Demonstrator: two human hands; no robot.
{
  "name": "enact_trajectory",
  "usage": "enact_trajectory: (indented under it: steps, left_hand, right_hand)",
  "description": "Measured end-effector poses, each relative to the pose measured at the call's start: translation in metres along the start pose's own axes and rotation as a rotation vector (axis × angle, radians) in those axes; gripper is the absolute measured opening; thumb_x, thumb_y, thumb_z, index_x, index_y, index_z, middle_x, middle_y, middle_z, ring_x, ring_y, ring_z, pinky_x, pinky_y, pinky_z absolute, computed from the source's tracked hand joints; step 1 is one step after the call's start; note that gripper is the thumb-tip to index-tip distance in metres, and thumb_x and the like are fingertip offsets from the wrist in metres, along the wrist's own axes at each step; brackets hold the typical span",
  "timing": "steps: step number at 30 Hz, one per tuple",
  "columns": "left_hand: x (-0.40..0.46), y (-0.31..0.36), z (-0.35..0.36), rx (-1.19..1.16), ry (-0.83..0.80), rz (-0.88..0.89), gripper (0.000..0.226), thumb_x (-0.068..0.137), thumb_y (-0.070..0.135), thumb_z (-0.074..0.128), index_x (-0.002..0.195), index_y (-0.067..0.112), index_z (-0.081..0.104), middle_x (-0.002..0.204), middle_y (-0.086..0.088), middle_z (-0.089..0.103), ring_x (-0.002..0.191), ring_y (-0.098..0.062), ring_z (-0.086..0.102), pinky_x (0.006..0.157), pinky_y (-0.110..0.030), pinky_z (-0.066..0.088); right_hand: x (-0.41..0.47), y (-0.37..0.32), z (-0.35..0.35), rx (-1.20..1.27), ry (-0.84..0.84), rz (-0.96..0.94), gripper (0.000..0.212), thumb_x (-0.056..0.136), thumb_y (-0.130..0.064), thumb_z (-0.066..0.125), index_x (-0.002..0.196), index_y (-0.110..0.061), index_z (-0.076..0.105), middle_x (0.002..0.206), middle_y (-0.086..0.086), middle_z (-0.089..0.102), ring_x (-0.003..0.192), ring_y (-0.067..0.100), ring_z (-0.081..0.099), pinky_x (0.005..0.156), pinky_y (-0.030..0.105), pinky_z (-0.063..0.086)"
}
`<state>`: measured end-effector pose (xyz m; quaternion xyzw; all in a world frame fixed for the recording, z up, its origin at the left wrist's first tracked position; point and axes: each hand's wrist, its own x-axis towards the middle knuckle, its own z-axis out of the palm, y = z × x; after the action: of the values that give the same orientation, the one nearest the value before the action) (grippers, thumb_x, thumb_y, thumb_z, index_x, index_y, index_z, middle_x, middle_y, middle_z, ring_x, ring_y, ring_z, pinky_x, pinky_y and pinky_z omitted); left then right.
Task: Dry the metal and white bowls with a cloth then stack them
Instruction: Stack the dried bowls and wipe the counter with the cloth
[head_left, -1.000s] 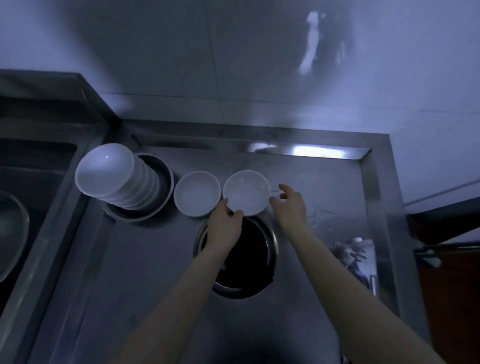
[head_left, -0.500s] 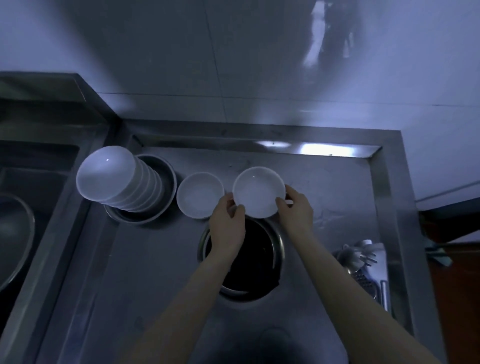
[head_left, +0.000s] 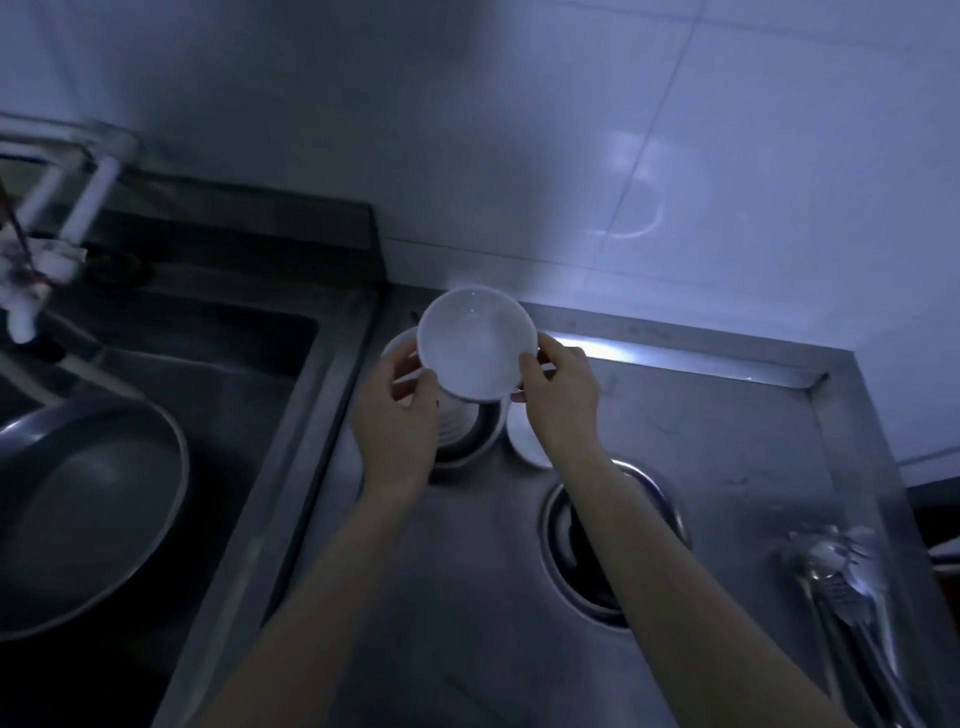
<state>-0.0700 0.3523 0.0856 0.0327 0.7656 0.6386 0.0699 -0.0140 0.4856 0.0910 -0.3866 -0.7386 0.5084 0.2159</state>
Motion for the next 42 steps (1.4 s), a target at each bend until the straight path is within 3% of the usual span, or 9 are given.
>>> enact_trajectory:
  steps: [9,17,24,28,32,34,37,39,42]
  left_hand:
    - [0.055,-0.027,-0.054,0.053,-0.107,-0.082,0.028,0.090,0.008,0.061,0.114,0.021,0.068,0.107,0.003,0.071,0.097,-0.013,0.066,0.090,-0.037,0.056]
    - [0.060,-0.034,-0.054,0.107,-0.183,-0.055,0.030,0.089,0.009,0.061,0.117,0.018,0.069,0.105,0.001,0.070,0.094,-0.011,0.064,0.074,-0.012,0.045]
    - [0.059,-0.036,-0.051,0.168,-0.180,-0.043,0.032,0.089,0.010,0.061,0.119,0.020,0.067,0.111,0.000,0.068,0.095,-0.010,0.062,0.074,-0.011,0.042]
    - [0.049,-0.032,-0.049,0.170,-0.093,-0.035,0.031,0.093,0.017,0.061,0.124,0.021,0.062,0.113,0.003,0.063,0.095,-0.009,0.062,0.075,-0.014,0.044]
    - [0.004,-0.030,-0.037,0.062,0.104,-0.033,0.017,0.093,0.017,0.062,0.109,0.022,0.064,0.087,0.011,0.063,0.078,-0.001,0.059,0.064,-0.006,0.042]
    - [-0.024,-0.042,-0.019,0.091,0.053,-0.059,0.017,0.091,0.012,0.061,0.104,0.022,0.064,0.083,0.007,0.065,0.077,-0.007,0.061,0.070,-0.014,0.046]
    - [-0.057,-0.070,0.017,0.105,-0.163,-0.228,0.018,0.092,0.013,0.060,0.107,0.021,0.065,0.086,0.000,0.070,0.078,-0.018,0.066,0.073,-0.033,0.054]
    - [-0.068,-0.085,0.045,0.091,-0.286,-0.368,0.023,0.095,0.014,0.060,0.118,0.016,0.062,0.096,-0.005,0.069,0.080,-0.017,0.065,0.072,-0.033,0.057]
    - [-0.070,-0.106,0.082,0.112,-0.282,-0.493,0.044,0.089,0.027,0.063,0.131,0.019,0.053,0.118,-0.003,0.062,0.106,-0.024,0.063,0.095,-0.045,0.054]
  right_hand:
    - [-0.002,-0.008,0.074,-0.245,-0.061,0.098,0.022,0.089,-0.022,0.045,0.091,-0.020,0.067,0.097,0.014,0.061,0.080,0.029,0.063,0.080,0.044,0.054]
    - [-0.002,-0.004,0.076,-0.273,-0.033,0.140,0.029,0.092,-0.021,0.043,0.105,-0.018,0.069,0.104,0.013,0.057,0.075,0.026,0.065,0.077,0.044,0.057]
    - [0.001,0.002,0.074,-0.208,-0.059,0.158,0.032,0.089,-0.025,0.045,0.110,-0.022,0.069,0.103,0.014,0.060,0.079,0.026,0.065,0.078,0.043,0.058]
    - [-0.001,0.009,0.064,-0.128,-0.093,0.160,0.044,0.089,-0.045,0.045,0.121,-0.023,0.064,0.111,0.013,0.061,0.080,0.019,0.067,0.081,0.042,0.058]
    - [-0.008,0.040,0.026,-0.120,-0.037,0.200,0.040,0.091,-0.045,0.047,0.121,-0.024,0.063,0.119,0.004,0.060,0.097,0.024,0.064,0.089,0.047,0.053]
    - [-0.010,0.061,-0.001,-0.143,-0.013,0.248,0.040,0.089,-0.044,0.048,0.118,-0.022,0.064,0.116,0.006,0.060,0.095,0.023,0.061,0.088,0.045,0.052]
    - [-0.005,0.097,-0.041,-0.254,-0.028,0.276,0.035,0.096,-0.030,0.050,0.127,-0.014,0.059,0.120,0.010,0.057,0.092,0.017,0.051,0.082,0.026,0.038]
    - [0.006,0.119,-0.060,-0.270,-0.051,0.277,0.039,0.096,-0.029,0.052,0.132,-0.014,0.054,0.123,0.012,0.057,0.097,0.019,0.053,0.084,0.027,0.038]
    - [0.025,0.145,-0.069,-0.254,-0.162,0.293,0.046,0.096,-0.031,0.053,0.139,-0.015,0.047,0.132,0.014,0.051,0.112,0.025,0.054,0.089,0.029,0.038]
